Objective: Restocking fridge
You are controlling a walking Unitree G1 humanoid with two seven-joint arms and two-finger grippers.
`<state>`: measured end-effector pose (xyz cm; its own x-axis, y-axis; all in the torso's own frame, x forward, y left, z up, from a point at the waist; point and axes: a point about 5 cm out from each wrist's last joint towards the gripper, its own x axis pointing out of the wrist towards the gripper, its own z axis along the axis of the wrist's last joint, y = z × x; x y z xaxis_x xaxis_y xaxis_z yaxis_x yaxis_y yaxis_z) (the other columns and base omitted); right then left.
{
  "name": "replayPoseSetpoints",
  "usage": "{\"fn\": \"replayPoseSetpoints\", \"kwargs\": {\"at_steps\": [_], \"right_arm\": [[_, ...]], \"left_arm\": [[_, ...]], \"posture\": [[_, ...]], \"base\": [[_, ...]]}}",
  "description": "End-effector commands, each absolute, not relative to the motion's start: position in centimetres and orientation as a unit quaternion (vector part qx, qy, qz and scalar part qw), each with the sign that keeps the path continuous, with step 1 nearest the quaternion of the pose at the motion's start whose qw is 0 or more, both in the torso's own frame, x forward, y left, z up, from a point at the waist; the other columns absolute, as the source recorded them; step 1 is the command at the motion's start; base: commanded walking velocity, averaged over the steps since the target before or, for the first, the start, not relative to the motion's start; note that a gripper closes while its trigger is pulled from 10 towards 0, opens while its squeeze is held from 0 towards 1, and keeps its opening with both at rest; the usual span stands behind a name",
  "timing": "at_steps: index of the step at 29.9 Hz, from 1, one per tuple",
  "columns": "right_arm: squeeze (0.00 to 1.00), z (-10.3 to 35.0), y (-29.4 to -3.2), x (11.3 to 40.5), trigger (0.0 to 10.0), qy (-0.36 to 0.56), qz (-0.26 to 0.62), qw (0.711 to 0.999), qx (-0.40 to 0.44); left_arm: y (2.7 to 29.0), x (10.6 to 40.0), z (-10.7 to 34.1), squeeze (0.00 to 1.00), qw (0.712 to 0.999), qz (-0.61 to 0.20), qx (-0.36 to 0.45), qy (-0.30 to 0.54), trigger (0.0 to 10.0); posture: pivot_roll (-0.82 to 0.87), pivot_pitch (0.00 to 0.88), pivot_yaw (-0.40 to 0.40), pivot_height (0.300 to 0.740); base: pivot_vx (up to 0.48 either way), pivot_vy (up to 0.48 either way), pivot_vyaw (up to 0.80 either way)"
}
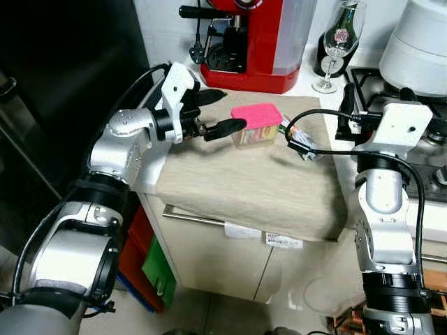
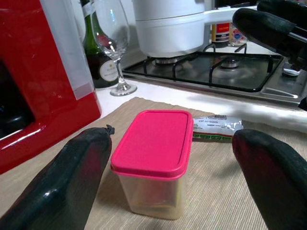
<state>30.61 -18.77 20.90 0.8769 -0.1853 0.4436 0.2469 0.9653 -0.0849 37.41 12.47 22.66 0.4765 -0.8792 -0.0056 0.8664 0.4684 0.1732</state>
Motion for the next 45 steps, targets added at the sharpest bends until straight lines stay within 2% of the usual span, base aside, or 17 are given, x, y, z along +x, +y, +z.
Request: {"fn": "replayPoseSetpoints", "kwargs": {"at_steps": [1,8,26,35,40,45], "right_arm": [[0.19,21.2,-18.5,30.8,10.0,-0.226,-0.105,0.966,-0.068],[0.19,20.8,-18.4,30.7,10.0,-0.223,-0.105,0.967,-0.067],[0.19,20.7,-18.1,30.3,10.0,-0.23,-0.1,0.966,-0.07],[0.19,20.4,-17.8,29.8,10.0,-0.228,-0.103,0.966,-0.072],[0.2,20.3,-18.3,29.7,10.0,-0.221,-0.115,0.966,-0.073],[0.2,20.3,-18.5,29.4,10.0,-0.222,-0.12,0.965,-0.076]], "left_arm": [[12.7,37.3,22.9,0.0,0.859,-0.504,0.07,-0.05,10.0],[12.8,37.2,22.9,0.0,0.862,-0.501,0.066,-0.052,10.0],[12.8,37.1,23.3,0.0,0.863,-0.499,0.058,-0.056,10.0],[12.9,37.8,23.1,0.0,0.878,-0.477,0.015,-0.034,10.0],[12.3,38.2,22.9,0.0,0.889,-0.457,0.013,-0.031,10.0],[11.9,39.0,22.7,0.0,0.913,-0.405,0.017,-0.033,10.0]], "posture": [[-0.14,0.0,0.034,0.74],[-0.14,0.0,0.038,0.74],[-0.14,0.0,0.047,0.74],[-0.16,0.0,0.062,0.74],[-0.17,0.0,0.071,0.74],[-0.18,0.0,0.075,0.74]], "base": [[0.0,0.0,-0.54],[0.0,0.0,-0.76],[0.0,0.198,0.0],[0.0,0.0,0.0],[0.0,0.0,-0.77],[0.0,0.0,-0.8]]}}
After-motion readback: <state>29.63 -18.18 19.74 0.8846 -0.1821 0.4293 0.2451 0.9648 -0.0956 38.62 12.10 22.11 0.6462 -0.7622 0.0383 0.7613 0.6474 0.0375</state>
